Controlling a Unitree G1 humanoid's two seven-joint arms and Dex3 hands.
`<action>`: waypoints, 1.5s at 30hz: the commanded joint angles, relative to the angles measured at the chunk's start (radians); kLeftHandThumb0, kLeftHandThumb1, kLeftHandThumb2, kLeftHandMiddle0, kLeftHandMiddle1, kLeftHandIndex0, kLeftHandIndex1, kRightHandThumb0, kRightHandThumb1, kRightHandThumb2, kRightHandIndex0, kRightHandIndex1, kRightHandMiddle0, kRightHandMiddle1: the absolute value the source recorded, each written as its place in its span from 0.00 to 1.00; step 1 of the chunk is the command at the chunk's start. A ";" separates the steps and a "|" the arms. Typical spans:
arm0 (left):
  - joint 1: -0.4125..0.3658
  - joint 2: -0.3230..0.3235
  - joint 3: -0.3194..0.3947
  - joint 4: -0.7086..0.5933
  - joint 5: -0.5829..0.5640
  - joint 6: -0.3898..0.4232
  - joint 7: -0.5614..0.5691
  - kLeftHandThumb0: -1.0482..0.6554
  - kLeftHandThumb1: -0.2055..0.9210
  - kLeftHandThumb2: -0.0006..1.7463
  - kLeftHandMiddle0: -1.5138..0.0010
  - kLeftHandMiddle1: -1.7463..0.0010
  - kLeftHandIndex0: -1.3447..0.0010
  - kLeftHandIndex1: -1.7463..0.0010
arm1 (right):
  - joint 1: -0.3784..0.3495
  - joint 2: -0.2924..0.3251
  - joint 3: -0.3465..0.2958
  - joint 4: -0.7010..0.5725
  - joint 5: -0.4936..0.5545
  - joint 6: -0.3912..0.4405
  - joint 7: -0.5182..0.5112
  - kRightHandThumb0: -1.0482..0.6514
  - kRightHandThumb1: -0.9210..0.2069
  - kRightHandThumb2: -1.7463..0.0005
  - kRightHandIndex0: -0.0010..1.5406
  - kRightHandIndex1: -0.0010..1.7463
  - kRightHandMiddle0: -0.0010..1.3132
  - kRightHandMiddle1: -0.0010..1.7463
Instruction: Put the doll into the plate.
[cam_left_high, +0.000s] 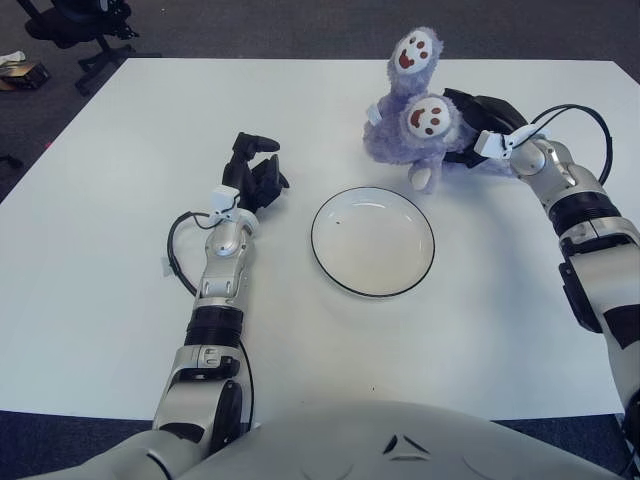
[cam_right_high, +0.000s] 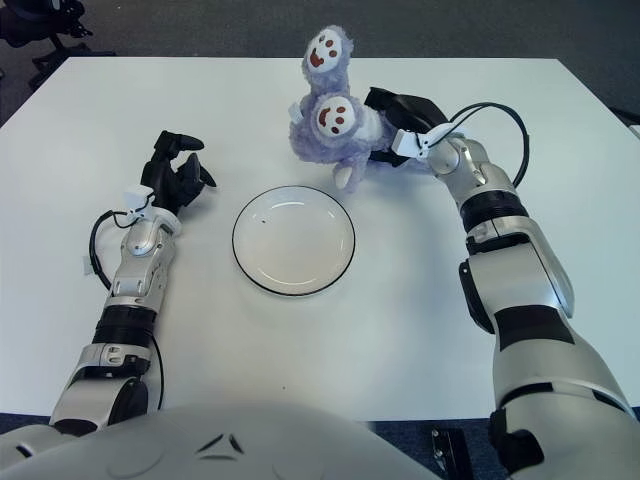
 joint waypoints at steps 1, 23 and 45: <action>0.017 -0.002 0.002 0.029 0.018 -0.008 0.024 0.40 0.89 0.39 0.46 0.00 0.79 0.00 | 0.016 -0.018 -0.032 -0.051 0.041 -0.031 0.029 0.86 0.40 0.37 0.31 1.00 0.43 1.00; -0.005 0.009 0.000 0.064 0.040 -0.014 0.043 0.40 0.87 0.40 0.45 0.00 0.78 0.00 | 0.129 -0.022 -0.100 -0.389 0.193 -0.041 0.281 0.86 0.39 0.37 0.31 1.00 0.42 1.00; -0.017 0.009 -0.004 0.094 0.048 -0.034 0.050 0.40 0.86 0.41 0.44 0.00 0.78 0.00 | 0.206 0.004 -0.066 -0.508 0.391 -0.108 0.543 0.86 0.37 0.39 0.30 1.00 0.43 1.00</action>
